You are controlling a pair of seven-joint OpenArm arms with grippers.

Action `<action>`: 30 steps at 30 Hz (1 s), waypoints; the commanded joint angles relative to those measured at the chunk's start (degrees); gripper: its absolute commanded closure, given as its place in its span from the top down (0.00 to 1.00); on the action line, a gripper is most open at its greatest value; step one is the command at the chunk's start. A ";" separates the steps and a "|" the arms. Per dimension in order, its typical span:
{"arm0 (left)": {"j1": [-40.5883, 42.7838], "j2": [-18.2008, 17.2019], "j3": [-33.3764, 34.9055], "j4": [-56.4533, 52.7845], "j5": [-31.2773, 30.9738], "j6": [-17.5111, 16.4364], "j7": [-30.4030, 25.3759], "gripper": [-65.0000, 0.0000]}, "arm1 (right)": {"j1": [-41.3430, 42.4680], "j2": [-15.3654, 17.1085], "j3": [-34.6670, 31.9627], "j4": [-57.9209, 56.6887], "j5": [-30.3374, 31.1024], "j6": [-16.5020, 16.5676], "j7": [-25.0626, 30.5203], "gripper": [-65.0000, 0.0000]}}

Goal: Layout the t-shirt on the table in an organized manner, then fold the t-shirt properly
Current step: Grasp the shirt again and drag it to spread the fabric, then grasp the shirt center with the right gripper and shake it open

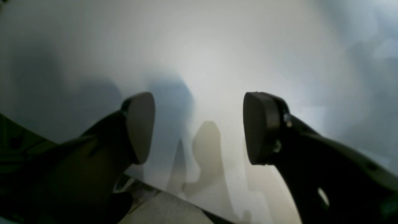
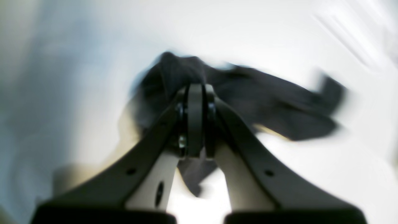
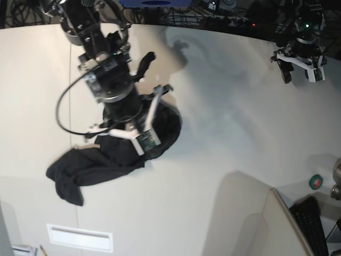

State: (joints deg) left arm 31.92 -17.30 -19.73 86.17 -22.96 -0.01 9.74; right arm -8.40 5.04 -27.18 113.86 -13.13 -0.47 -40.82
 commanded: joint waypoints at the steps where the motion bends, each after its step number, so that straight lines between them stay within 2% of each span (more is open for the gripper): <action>1: 0.39 -0.68 -0.19 0.73 -0.20 0.23 -1.34 0.65 | 0.89 0.10 3.31 1.52 -0.63 -0.54 1.57 0.00; 4: 0.39 -0.68 -0.10 0.91 -0.20 0.23 -1.34 0.65 | 3.17 0.10 16.15 -0.59 -0.37 -0.28 1.65 0.00; 10: 0.30 -0.68 -0.10 0.99 -0.20 0.23 -1.25 0.65 | 9.33 0.10 37.68 -11.14 -0.37 -0.19 1.83 0.00; 14: 0.12 -0.68 -0.10 0.99 -0.20 0.23 -1.17 0.65 | 15.83 -0.16 50.43 -26.96 -0.37 -0.19 6.14 0.00; 17: -1.02 -0.68 0.08 0.55 -0.12 0.23 -1.08 0.65 | 19.96 0.02 56.50 -38.92 -0.37 -0.19 7.37 0.00; 18: -1.20 -0.68 0.08 0.47 -0.12 0.23 -1.08 0.65 | 20.67 0.02 57.73 -41.12 -0.37 -0.19 7.28 0.00; 20: -1.20 -0.68 0.08 0.55 -0.12 0.23 -1.08 0.65 | 19.96 -0.33 58.78 -40.68 -0.37 -0.19 7.46 0.23; 21: -1.20 -0.68 0.08 0.64 -0.12 0.23 -1.08 0.65 | 18.56 -0.42 58.61 -38.92 -0.37 -0.19 7.46 0.30; 23: -1.28 -0.68 0.08 0.64 -0.12 0.23 -1.08 0.65 | 15.39 -2.01 57.46 -33.56 -0.37 0.87 7.54 0.32; 26: -1.28 -0.68 1.22 0.91 -0.12 0.23 -1.08 0.66 | 8.98 -3.68 52.89 -23.97 -0.37 6.67 7.46 0.32; 30: -2.69 -0.77 9.31 2.49 0.15 0.23 -1.08 0.62 | 2.56 -5.52 42.43 -18.87 -0.37 11.59 7.54 0.32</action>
State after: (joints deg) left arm 29.50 -17.63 -10.00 87.15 -22.90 0.45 10.20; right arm -6.70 -0.97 14.81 93.67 -13.32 11.55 -34.48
